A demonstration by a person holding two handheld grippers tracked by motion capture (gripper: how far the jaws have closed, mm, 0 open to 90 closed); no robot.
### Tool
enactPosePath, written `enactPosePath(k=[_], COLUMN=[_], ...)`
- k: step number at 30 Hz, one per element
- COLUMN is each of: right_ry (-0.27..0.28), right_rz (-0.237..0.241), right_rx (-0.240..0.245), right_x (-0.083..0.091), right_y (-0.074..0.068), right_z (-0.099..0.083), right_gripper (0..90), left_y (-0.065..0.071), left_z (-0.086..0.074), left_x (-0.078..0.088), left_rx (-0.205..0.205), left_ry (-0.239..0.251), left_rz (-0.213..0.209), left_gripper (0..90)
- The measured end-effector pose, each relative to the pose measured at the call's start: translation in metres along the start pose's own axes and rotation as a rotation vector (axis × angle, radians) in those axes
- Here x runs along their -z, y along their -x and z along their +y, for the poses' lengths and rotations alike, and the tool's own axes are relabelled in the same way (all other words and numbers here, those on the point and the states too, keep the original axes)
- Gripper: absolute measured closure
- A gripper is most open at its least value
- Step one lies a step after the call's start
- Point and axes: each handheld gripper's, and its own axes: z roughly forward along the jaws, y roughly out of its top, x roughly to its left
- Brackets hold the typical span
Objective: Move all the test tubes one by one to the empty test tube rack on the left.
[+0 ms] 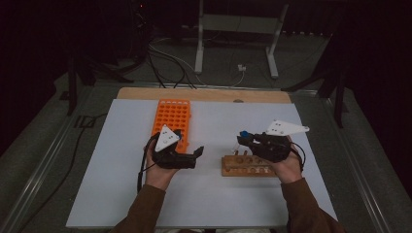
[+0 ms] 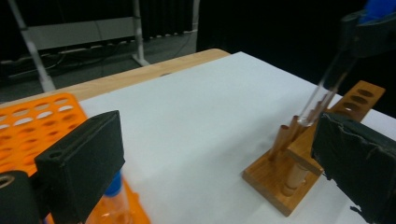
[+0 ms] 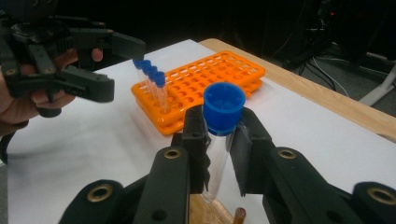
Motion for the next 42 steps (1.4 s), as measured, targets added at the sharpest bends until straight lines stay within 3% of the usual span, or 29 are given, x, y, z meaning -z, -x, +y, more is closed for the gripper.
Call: enactPosePath(k=[13, 25, 30, 37, 42], right_ry=[-0.018, -0.030, -0.031, -0.029, -0.030], right_rz=[0.022, 0.047, 0.059, 0.071, 0.076], right_rx=[-0.005, -0.008, -0.005, -0.001, -0.002], right_x=[-0.019, -0.034, -0.038, -0.042, -0.043], right_y=[-0.007, -0.017, -0.021, -0.025, -0.026], right_z=[0.006, 0.010, 0.012, 0.014, 0.013], right_gripper=[77.3, 77.3, 77.3, 77.3, 77.3], left_y=[0.015, 0.031, 0.036, 0.039, 0.039], left_z=[0.005, 0.008, 0.009, 0.008, 0.008], left_x=[-0.017, -0.035, -0.039, -0.040, -0.040], left_rx=[-0.020, -0.047, -0.065, -0.085, -0.089], left_ry=[-0.020, -0.059, -0.053, -0.044, -0.038], left_rz=[-0.064, -0.091, -0.080, -0.114, -0.133], left_gripper=[7.0, 10.3, 20.5, 54.5, 67.8])
